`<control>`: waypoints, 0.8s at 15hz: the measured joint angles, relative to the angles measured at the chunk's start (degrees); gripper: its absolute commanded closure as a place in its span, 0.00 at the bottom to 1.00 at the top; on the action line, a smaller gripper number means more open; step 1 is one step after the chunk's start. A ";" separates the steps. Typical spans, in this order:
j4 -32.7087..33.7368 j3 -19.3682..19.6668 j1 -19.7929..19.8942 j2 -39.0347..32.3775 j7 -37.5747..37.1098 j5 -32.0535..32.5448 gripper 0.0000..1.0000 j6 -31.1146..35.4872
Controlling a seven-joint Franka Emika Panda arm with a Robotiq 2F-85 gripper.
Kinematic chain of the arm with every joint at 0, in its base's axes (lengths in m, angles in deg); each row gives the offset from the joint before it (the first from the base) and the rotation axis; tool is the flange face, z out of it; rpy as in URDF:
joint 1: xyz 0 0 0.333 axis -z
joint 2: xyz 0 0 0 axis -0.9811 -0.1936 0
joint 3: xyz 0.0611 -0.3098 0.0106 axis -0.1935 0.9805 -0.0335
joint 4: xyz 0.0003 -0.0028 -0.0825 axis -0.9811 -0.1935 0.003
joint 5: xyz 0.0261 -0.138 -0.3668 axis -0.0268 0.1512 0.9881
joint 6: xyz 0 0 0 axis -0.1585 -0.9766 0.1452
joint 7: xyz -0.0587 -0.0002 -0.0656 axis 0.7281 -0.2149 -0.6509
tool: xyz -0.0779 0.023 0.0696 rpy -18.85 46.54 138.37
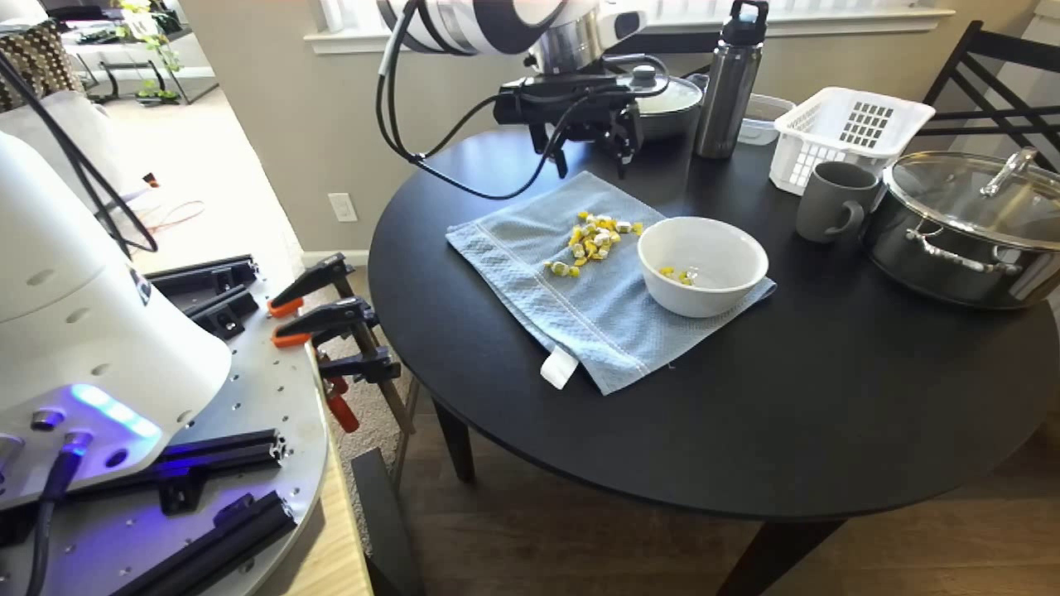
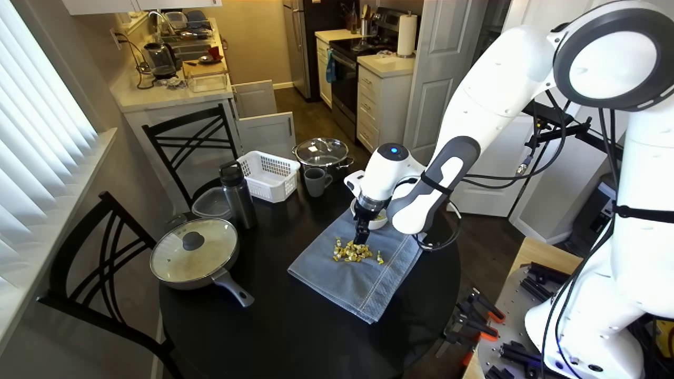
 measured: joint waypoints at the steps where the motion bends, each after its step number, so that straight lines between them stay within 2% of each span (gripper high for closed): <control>1: 0.29 -2.62 1.51 -0.91 0.93 -0.82 0.00 -1.21; 3: 1.50 -6.55 4.48 -3.27 3.08 -2.65 0.00 -3.68; 5: 3.36 -8.47 6.85 -5.91 4.88 -3.96 0.00 -6.08; 12: 10.09 -8.84 9.89 -13.43 6.27 -5.26 0.00 -10.04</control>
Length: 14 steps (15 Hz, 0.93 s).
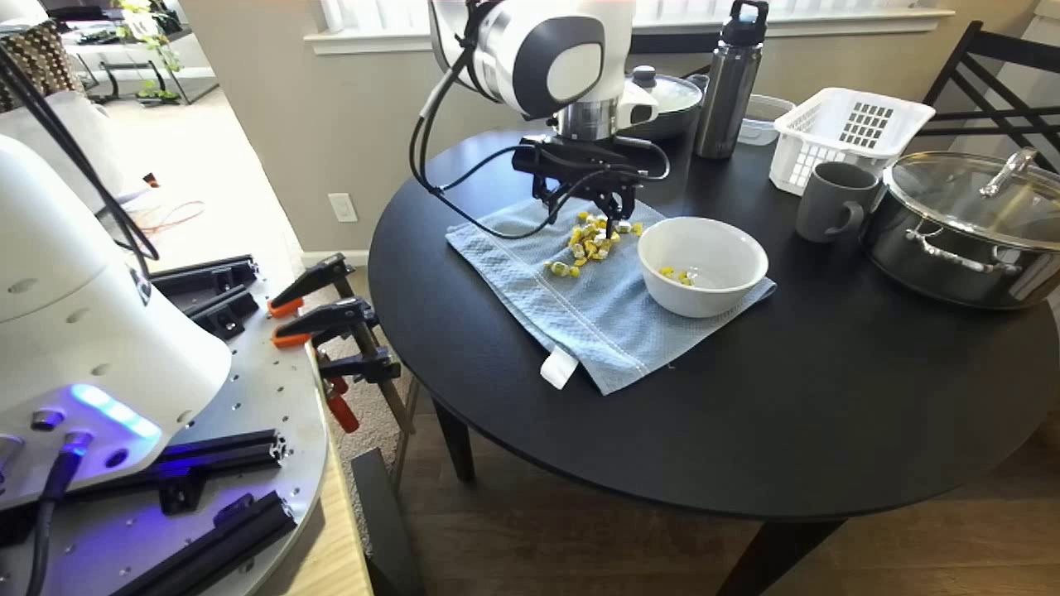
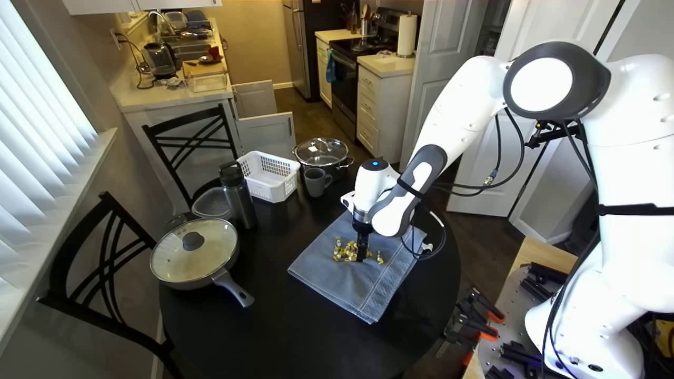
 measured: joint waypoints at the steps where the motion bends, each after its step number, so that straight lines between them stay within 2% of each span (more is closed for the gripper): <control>1: 0.76 0.01 0.06 -0.75 0.00 -0.01 0.24 -0.08; 3: 2.03 0.03 0.07 -2.02 0.00 -0.02 0.33 -0.08; 12: 4.45 0.02 0.08 -4.18 0.00 -0.07 0.92 0.07; 14: 4.55 -0.06 0.08 -4.15 0.00 -0.08 1.00 0.07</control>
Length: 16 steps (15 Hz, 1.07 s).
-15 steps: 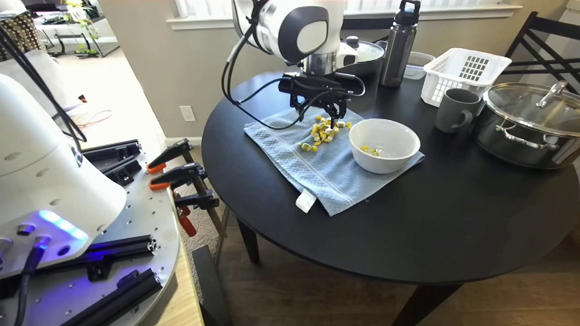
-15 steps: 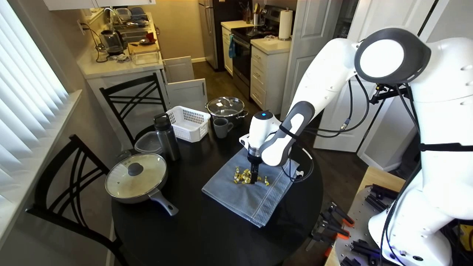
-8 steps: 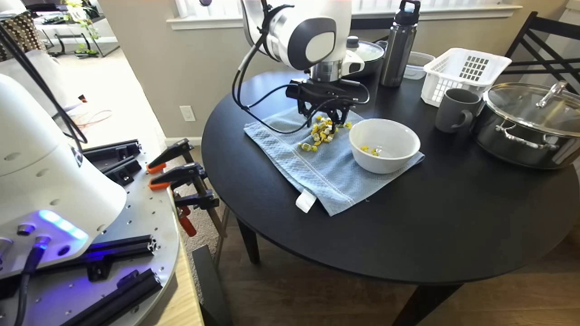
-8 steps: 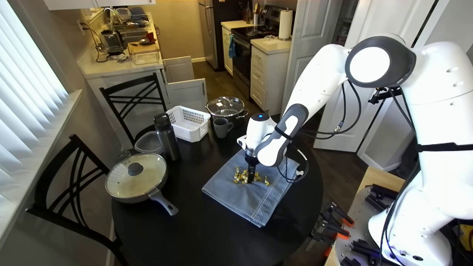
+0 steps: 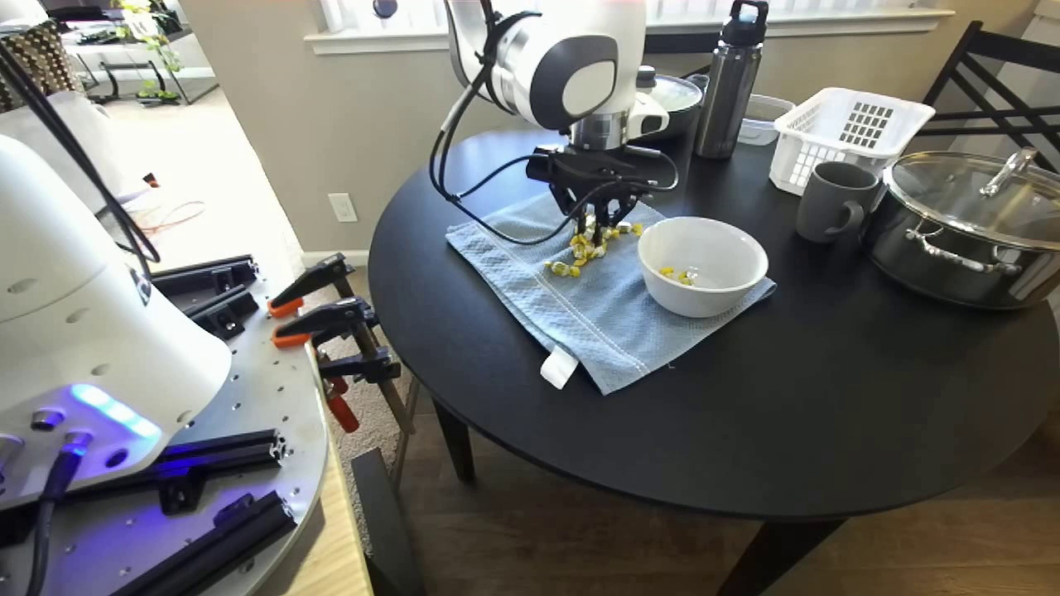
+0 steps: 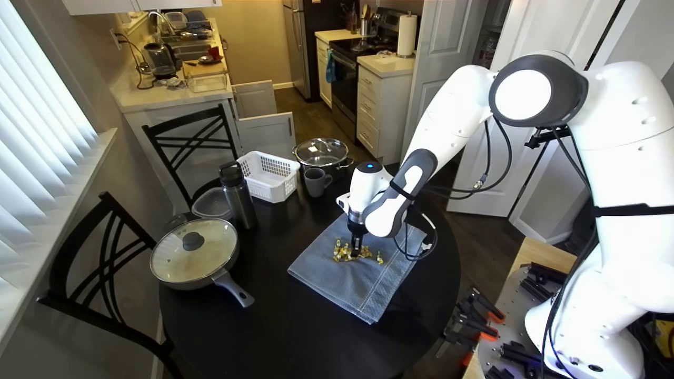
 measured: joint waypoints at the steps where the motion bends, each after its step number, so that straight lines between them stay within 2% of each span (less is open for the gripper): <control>1: 0.07 -0.04 0.00 0.03 0.00 0.00 1.00 0.00; 2: 0.15 -0.04 0.00 0.01 0.00 0.00 0.96 0.05; 7: 0.46 -0.11 -0.05 0.71 0.00 0.00 0.96 1.07; 12: 0.49 0.00 -0.05 4.60 -0.01 0.00 0.96 1.38; 16: 0.02 2.52 -0.31 8.20 -0.08 0.04 0.96 1.38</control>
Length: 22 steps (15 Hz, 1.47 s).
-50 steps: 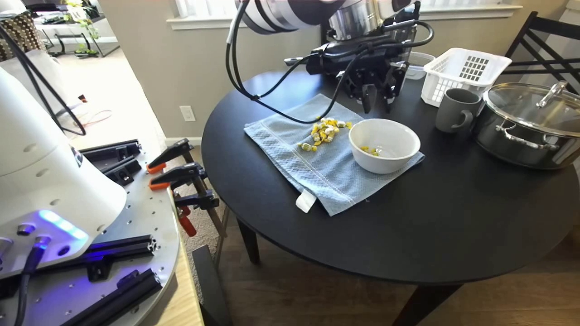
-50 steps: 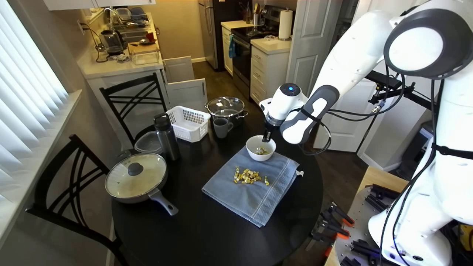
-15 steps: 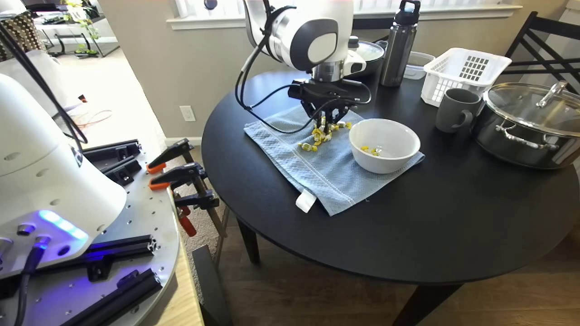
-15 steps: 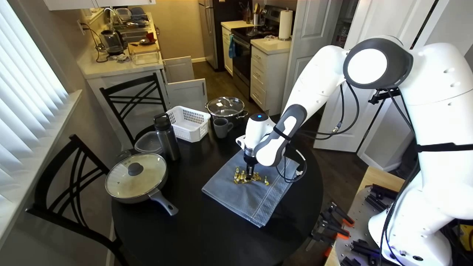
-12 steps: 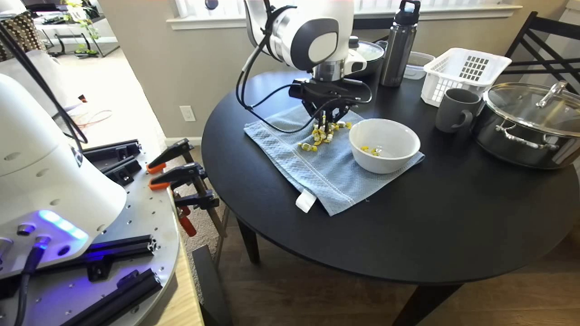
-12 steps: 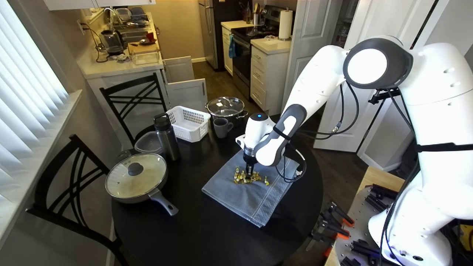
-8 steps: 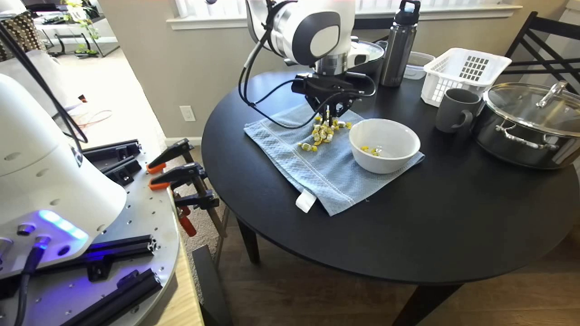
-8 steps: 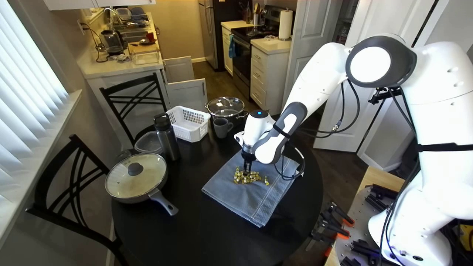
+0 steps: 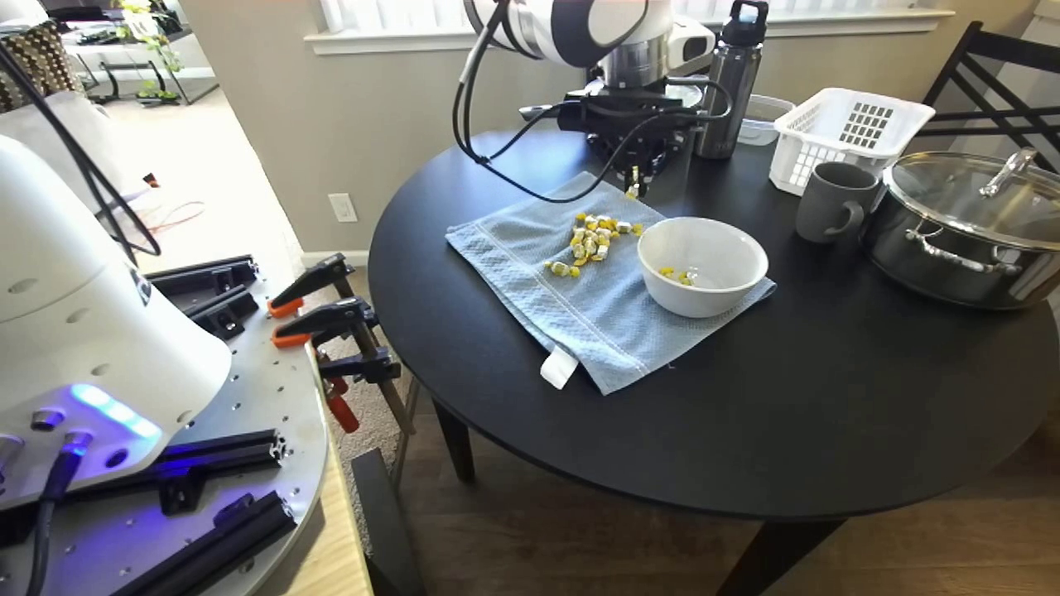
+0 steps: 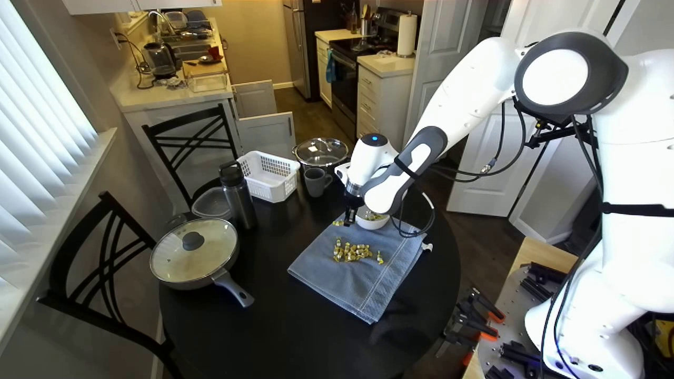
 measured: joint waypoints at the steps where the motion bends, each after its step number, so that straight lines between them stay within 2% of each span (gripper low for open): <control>1: -0.31 1.48 -0.37 0.95 -0.13 0.09 0.96 0.00; 6: -2.95 11.18 -3.06 5.16 -2.88 2.26 0.96 0.00; 7: -3.48 12.84 -3.49 5.66 -3.58 2.98 0.59 0.00; 9: -4.44 15.03 -4.00 6.24 -4.57 3.71 0.54 0.03; 14: -6.35 17.60 -6.13 7.07 -6.94 5.54 0.21 0.75; 17: -7.68 15.96 -6.22 8.02 -6.90 5.30 0.02 1.65; 18: -8.25 13.96 -5.46 8.38 -6.40 4.57 0.02 1.99; 22: -10.57 1.39 0.20 8.32 0.03 -1.86 0.00 2.77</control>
